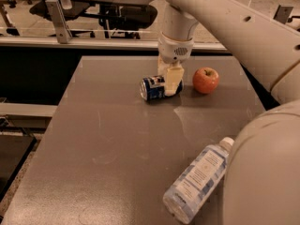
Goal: Move pepsi can near apple
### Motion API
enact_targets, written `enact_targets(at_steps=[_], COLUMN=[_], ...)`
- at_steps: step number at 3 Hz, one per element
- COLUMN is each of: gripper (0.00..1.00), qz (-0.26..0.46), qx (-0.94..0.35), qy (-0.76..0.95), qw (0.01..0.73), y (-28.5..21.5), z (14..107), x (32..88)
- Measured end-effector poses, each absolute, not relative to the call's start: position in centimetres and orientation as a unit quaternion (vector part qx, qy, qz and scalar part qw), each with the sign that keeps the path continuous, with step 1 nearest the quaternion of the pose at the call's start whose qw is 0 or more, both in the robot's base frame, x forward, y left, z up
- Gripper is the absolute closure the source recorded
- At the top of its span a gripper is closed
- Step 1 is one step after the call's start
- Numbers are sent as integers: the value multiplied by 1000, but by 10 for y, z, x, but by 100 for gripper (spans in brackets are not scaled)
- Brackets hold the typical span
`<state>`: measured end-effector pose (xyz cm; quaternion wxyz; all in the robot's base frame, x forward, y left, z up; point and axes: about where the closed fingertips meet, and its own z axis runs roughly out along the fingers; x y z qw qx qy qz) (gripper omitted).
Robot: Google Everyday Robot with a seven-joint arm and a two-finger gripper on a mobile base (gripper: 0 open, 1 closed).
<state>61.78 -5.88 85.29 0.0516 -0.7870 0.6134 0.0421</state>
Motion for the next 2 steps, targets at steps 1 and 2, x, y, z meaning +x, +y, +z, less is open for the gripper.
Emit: enact_targets(at_steps=[1,2], gripper=[79,55], qz=[36,29], qx=[-772,-761], qy=[633,646], qw=[46,41], y=[-67,-74], z=[849,847], x=[627,633])
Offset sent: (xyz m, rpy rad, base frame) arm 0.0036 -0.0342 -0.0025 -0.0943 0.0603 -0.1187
